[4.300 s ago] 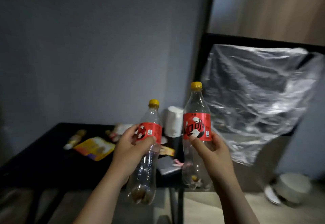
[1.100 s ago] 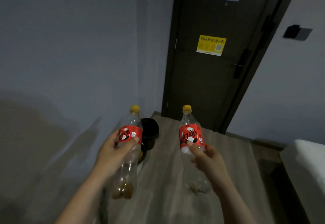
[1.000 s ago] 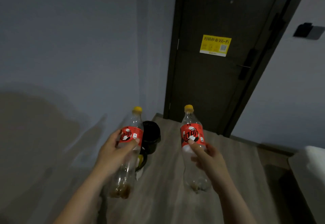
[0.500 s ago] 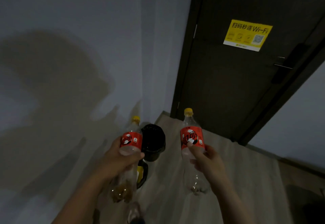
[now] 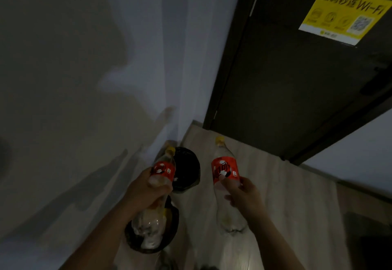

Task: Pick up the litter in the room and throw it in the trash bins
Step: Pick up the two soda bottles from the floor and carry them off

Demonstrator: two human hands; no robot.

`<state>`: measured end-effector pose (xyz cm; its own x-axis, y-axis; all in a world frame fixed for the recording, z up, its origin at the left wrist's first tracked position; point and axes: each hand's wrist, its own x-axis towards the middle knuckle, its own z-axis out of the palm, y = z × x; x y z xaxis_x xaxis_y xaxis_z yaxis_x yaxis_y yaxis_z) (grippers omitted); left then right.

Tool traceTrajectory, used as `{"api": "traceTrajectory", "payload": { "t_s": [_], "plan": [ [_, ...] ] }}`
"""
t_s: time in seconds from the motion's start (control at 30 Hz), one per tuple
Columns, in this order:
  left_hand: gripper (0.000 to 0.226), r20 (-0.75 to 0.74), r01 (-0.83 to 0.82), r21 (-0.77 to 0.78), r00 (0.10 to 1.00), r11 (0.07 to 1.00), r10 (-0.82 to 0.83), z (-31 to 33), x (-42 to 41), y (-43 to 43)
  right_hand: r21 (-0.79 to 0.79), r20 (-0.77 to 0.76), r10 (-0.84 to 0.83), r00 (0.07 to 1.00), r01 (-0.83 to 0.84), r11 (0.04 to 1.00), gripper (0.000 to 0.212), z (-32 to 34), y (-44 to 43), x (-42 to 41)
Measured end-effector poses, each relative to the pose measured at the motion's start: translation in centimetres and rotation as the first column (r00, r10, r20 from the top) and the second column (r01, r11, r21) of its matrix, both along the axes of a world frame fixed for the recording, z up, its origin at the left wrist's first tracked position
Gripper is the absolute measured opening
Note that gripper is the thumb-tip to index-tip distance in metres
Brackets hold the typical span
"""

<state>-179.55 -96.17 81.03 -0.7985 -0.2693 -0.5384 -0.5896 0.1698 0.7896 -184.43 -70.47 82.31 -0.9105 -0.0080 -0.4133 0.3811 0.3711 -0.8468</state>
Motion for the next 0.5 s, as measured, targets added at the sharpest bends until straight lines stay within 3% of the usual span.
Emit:
{"api": "traceTrajectory", "payload": {
  "t_s": [0.23,0.5],
  "plan": [
    [0.083,0.107,0.083,-0.08,0.991,0.993,-0.074,-4.7,-6.7,-0.7,0.024,0.135,0.017,0.991,-0.021,1.0,0.037,-4.7,-1.0,-7.0],
    [0.074,0.329,0.063,-0.018,0.943,0.998,-0.053,-11.3,-16.1,-0.4,0.048,0.285,0.057,0.957,-0.073,0.996,0.052,-11.0,-0.8,-16.9]
  ]
}}
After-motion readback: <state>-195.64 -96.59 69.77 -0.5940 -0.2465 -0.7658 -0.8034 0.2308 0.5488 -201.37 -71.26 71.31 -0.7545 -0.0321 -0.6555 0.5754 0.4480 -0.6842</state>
